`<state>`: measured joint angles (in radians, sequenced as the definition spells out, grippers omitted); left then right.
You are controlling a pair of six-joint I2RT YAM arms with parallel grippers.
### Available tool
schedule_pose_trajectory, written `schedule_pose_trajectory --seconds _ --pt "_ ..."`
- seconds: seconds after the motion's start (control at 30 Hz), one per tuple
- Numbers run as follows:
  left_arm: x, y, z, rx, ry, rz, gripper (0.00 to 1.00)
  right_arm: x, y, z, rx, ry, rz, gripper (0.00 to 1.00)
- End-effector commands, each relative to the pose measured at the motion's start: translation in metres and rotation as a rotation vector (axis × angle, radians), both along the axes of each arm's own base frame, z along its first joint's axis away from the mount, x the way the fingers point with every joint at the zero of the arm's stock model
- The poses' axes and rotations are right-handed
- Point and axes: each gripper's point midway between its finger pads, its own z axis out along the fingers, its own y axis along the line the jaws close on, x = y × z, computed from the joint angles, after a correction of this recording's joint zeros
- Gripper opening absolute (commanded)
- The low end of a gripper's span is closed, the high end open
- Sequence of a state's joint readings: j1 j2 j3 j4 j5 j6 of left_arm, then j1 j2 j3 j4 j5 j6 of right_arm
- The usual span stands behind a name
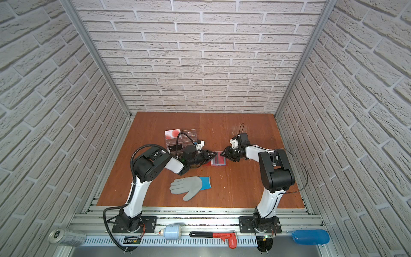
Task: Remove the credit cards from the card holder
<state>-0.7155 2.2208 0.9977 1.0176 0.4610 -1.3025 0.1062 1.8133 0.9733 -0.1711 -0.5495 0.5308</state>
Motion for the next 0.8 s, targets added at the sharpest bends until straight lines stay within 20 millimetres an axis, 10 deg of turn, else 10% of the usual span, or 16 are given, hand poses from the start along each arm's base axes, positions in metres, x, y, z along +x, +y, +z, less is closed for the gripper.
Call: schedule_pose_trajectory --seconds 0.0,0.77 --pt "-0.004 -0.009 0.005 -0.03 -0.033 -0.035 0.32 -0.014 0.005 -0.012 0.02 0.056 0.004 0.46" --pt "-0.009 -0.02 0.024 -0.069 -0.069 -0.076 0.32 -0.014 0.011 -0.024 0.033 0.081 0.011 0.43"
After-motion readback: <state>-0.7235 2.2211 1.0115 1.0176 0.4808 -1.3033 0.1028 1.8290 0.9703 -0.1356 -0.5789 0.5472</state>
